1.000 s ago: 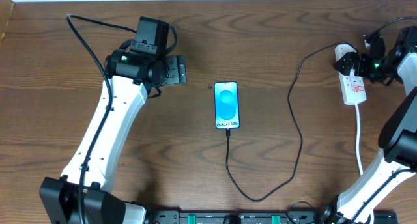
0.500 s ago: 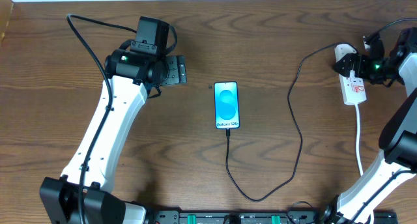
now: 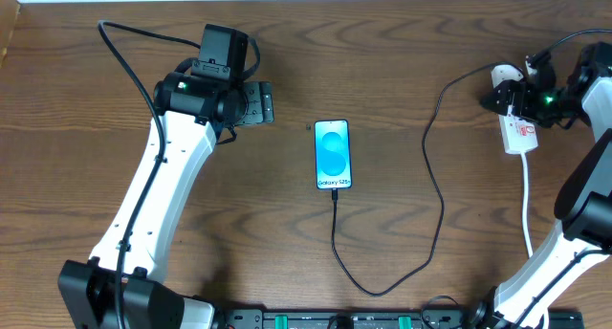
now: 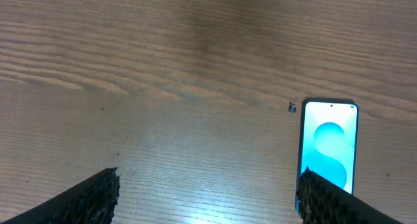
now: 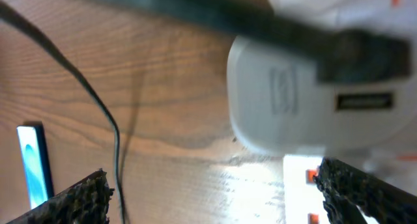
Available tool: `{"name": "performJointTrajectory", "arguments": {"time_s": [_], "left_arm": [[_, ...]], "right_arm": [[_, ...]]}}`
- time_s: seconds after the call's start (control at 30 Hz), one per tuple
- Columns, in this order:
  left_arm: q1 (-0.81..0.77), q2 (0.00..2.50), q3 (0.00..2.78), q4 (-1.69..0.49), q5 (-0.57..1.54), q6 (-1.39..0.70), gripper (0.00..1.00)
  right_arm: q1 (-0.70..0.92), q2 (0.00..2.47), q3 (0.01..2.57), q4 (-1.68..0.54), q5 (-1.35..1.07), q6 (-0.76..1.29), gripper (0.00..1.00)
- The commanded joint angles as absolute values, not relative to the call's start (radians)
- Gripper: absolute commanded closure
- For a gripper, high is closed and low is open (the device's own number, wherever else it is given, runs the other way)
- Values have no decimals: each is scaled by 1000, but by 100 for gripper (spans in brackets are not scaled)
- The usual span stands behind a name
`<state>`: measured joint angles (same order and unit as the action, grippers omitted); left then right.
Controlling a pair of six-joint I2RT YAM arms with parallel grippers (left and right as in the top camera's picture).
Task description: Plug charger to phone and switch on socket
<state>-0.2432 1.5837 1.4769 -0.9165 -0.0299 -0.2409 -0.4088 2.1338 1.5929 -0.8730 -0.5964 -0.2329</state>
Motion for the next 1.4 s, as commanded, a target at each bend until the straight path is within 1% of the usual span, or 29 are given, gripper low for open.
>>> {"name": "performJointTrajectory", "arguments": {"time_s": [0.0, 0.1, 0.33, 0.37, 0.4, 0.53, 0.7, 0.87, 1.37], "left_arm": [[-244, 1575, 1477, -920, -46, -233, 13], [-244, 1575, 1477, -920, -46, -233, 13], [-244, 1575, 1477, -920, -46, -233, 13], [-244, 1575, 1477, -920, -46, -233, 13], [-244, 1575, 1477, -920, -46, -233, 13], [-244, 1575, 1477, -920, -46, -233, 13], [-244, 1575, 1477, -920, -46, -233, 13], [-244, 1575, 1477, -920, -46, -233, 13], [-244, 1575, 1477, -920, -46, -233, 13]], "right_arm": [[-420, 2136, 1557, -928, -442, -163, 1], [-436, 2101, 1557, -962, -340, -101, 1], [-441, 1937, 1557, -1028, -232, 18, 1], [-439, 1916, 1557, -1034, -226, 25, 1], [-432, 1829, 1557, -1058, -212, 56, 1], [-428, 1700, 1557, -1074, -213, 95, 1], [-428, 1585, 1557, -1074, -219, 172, 1], [-428, 1543, 1557, -1074, -215, 171, 1], [-429, 1544, 1557, -1074, -215, 171, 1]]}}
